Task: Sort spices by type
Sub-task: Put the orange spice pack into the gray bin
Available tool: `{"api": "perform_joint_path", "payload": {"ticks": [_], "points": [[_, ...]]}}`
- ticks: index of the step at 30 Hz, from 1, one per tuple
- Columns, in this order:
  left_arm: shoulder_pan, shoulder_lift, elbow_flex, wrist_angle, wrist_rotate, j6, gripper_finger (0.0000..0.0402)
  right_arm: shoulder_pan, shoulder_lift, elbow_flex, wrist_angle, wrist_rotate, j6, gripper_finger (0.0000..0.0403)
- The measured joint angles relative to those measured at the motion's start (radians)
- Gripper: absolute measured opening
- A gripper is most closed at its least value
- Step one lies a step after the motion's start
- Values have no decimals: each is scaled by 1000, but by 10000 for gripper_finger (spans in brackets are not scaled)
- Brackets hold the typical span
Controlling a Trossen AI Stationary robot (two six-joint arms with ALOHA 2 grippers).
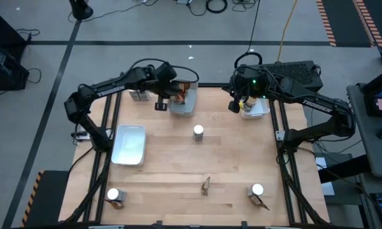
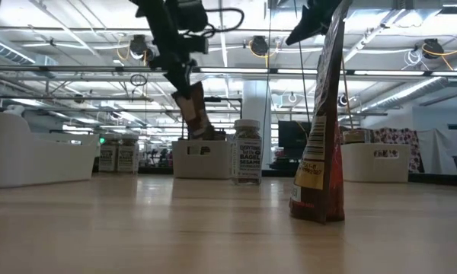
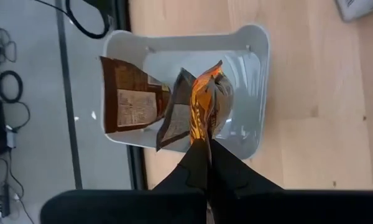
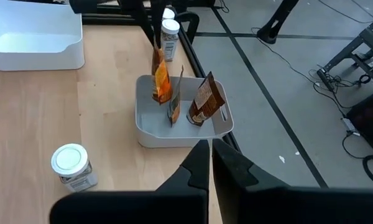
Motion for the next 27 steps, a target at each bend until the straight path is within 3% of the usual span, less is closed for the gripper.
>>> {"api": "perform_joint_path", "payload": {"ticks": [27], "points": [[3,244,0,69,-148,183,0,0,0,0,-50,0,20,0]]}}
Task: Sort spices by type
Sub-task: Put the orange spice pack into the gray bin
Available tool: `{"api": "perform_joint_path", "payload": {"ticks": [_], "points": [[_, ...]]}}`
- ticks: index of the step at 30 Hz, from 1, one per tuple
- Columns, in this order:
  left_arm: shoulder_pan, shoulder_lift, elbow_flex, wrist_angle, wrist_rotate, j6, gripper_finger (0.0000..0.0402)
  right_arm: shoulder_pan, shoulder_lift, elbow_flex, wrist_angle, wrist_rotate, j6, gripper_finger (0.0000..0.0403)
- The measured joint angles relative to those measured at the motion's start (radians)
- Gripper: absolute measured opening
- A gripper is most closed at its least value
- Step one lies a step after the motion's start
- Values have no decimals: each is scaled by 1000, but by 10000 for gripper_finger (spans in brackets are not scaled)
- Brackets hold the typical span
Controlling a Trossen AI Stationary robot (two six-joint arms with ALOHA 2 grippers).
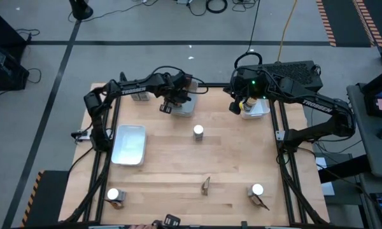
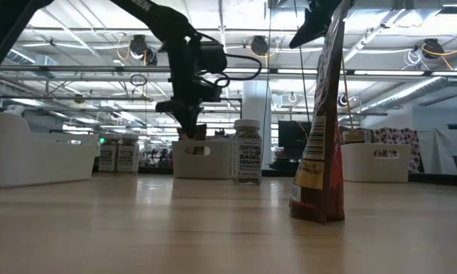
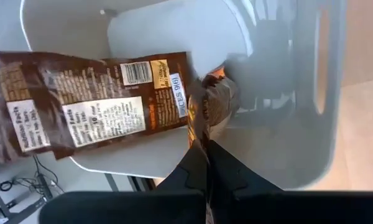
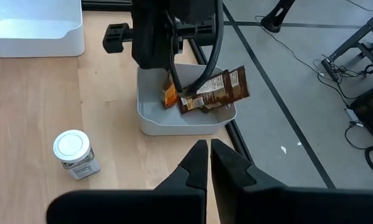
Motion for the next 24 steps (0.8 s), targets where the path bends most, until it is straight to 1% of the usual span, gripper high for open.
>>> {"api": "perform_joint_path", "payload": {"ticks": [6,11,14,16,24], "points": [[-1,28,1,26,-18,0,0,0,0,0,0,0,4,0],[0,28,1,95,-78,1,0,0,0,0,1,0,4,0],[4,28,5,97,-109,25,0,0,0,0,1,0,4,0],[6,28,6,98,-111,46,0,0,0,0,1,0,4,0],[6,28,6,92,-111,46,6,0,0,0,1,1,8,0]]}}
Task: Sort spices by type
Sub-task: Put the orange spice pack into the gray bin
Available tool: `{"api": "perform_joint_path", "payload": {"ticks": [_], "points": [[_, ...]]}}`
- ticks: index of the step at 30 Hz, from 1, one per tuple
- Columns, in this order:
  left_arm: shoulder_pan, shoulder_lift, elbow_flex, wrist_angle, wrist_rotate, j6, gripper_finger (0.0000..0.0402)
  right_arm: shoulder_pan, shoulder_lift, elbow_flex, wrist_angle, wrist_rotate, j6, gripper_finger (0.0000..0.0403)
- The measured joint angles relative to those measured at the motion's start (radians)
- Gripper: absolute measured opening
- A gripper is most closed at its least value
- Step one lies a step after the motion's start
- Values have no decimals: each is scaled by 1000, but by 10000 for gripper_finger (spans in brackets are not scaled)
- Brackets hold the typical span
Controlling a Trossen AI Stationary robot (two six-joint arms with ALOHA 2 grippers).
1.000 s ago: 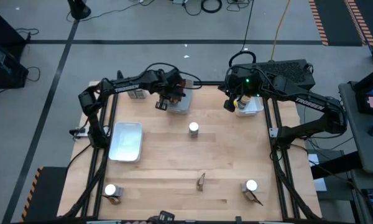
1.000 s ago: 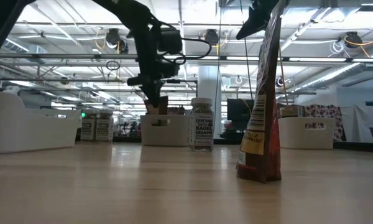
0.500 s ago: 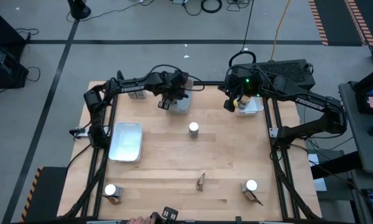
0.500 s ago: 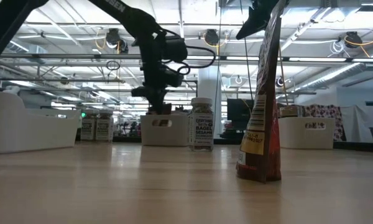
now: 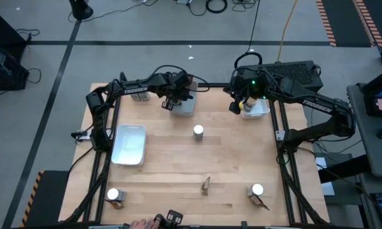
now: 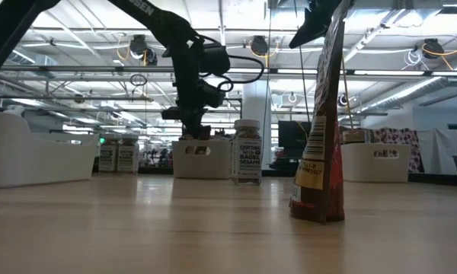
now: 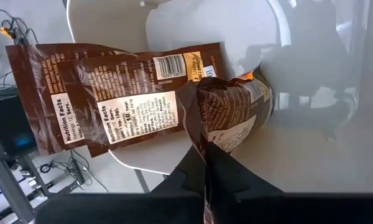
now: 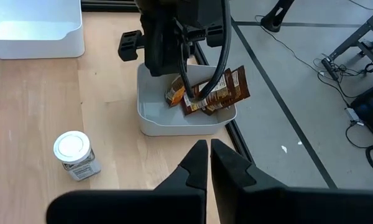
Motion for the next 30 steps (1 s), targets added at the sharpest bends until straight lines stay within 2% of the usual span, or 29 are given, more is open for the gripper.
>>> {"api": "perform_joint_path", "payload": {"ticks": [14,19,25,30], "points": [[0,0,0,1,2,-2,67,0,0,0,0,0,0,0],[0,0,0,3,-8,-4,127,0,0,0,-1,0,0,0],[0,0,0,2,-91,-41,211,0,0,0,-11,0,-1,0],[-2,-35,0,-6,-91,-64,257,0,0,0,-16,0,-3,0]]}}
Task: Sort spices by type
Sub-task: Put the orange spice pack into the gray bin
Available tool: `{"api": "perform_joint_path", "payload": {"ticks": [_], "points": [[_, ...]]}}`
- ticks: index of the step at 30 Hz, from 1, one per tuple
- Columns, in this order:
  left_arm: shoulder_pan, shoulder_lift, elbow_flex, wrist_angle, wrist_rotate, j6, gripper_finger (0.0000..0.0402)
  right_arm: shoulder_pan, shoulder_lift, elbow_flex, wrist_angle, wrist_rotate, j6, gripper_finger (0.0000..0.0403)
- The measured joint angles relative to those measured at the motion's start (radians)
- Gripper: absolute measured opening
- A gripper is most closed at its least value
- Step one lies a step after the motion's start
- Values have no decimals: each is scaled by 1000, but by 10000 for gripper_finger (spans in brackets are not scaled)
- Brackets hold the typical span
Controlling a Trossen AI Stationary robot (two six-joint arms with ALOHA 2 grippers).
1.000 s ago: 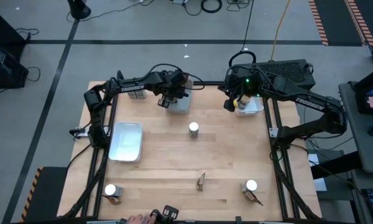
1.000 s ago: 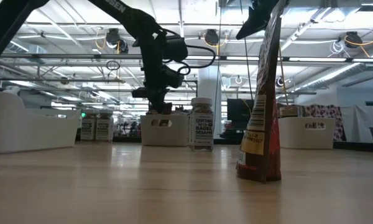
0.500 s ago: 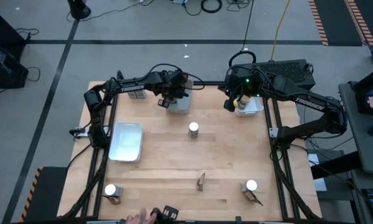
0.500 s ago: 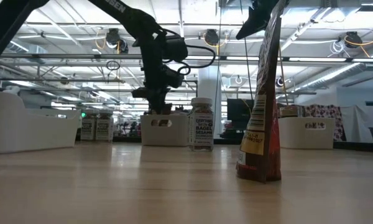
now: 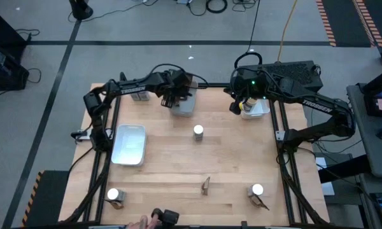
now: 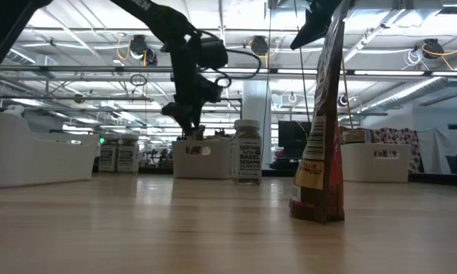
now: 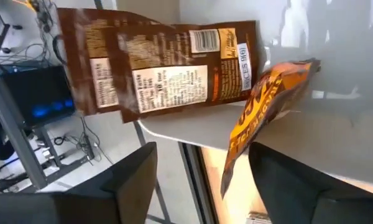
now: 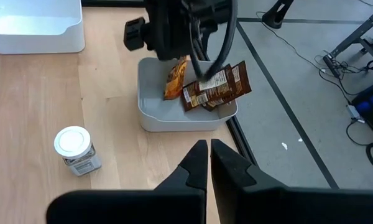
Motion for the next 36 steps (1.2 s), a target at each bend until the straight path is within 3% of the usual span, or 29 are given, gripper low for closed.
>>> {"api": "perform_joint_path", "payload": {"ticks": [9,14,23,29,32,36], "points": [[-2,-153,1,-13,114,-70,272,0,0,0,0,0,-1,0],[-7,-279,1,-73,230,-207,272,0,0,0,1,-1,-1,0],[-36,-461,1,-277,645,-678,272,0,0,0,10,-74,-45,0],[-136,-505,2,-563,863,-900,272,0,0,0,60,-112,-90,0],[-217,-514,1,-742,886,-965,272,0,0,0,71,-137,-112,0],[-354,-556,-15,-742,891,-1094,272,0,0,0,106,-161,-136,0]]}}
